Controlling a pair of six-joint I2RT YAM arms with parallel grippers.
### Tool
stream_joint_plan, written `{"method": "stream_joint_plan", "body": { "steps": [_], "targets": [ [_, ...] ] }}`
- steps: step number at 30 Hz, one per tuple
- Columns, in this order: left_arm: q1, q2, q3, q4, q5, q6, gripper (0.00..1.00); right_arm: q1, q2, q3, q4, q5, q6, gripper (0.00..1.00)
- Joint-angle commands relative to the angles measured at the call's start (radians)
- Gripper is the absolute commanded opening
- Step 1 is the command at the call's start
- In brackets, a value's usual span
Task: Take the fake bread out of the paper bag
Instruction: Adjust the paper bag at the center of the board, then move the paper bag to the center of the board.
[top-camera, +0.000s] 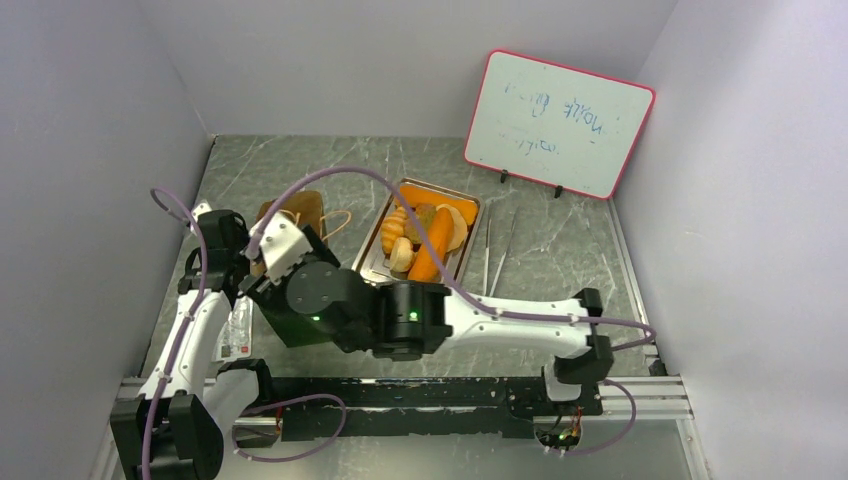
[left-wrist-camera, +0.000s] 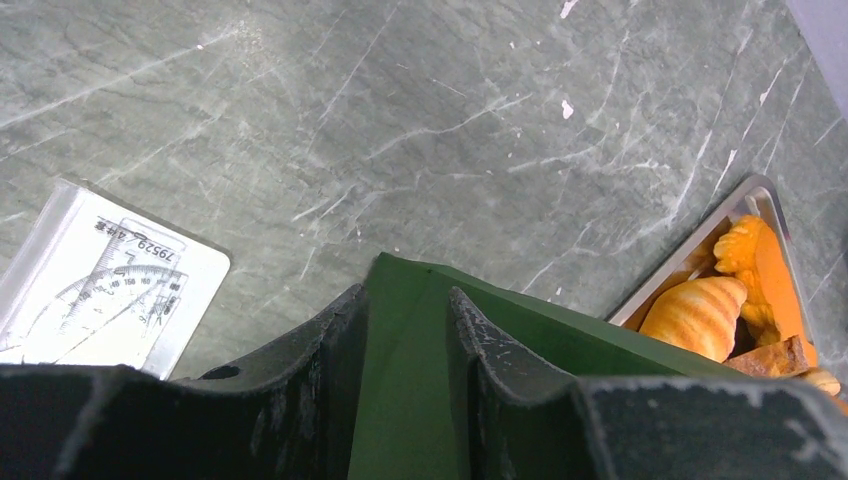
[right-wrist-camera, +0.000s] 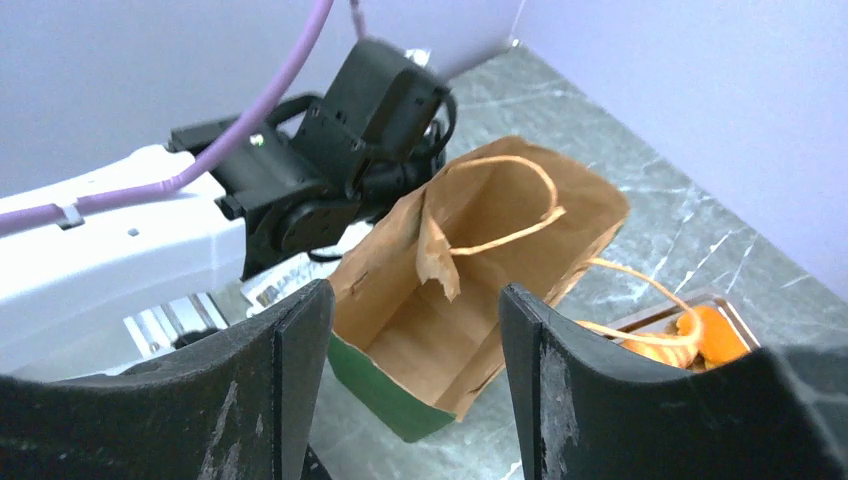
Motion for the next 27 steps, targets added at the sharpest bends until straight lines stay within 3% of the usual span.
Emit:
{"method": "stream_joint_plan", "body": {
  "steps": [1, 10, 14, 19, 24, 27],
  "targets": [
    [-0.005, -0.007, -0.008, -0.011, -0.017, -0.009, 0.29, 0.034, -0.090, -0.087, 0.187, 0.111, -0.080, 0.61],
    [-0.005, 0.001, -0.013, -0.008, -0.023, -0.008, 0.29, 0.157, -0.307, -0.376, 0.382, 0.406, -0.173, 0.58],
    [-0.005, 0.002, -0.014, -0.001, -0.023, -0.007, 0.30, 0.182, -0.407, -0.490, 0.213, 0.468, 0.021, 0.50],
    [-0.004, 0.006, -0.015, 0.008, -0.024, -0.002, 0.30, 0.187, -0.467, -0.639, -0.018, 0.395, 0.364, 0.30],
    [-0.003, 0.010, -0.011, 0.012, -0.023, 0.006, 0.30, 0.185, -0.510, -0.831, 0.102, 0.192, 0.457, 0.04],
    [-0.002, 0.010, -0.006, 0.012, -0.021, 0.011, 0.30, 0.167, -0.530, -0.909, 0.212, 0.051, 0.484, 0.00]
  ]
}}
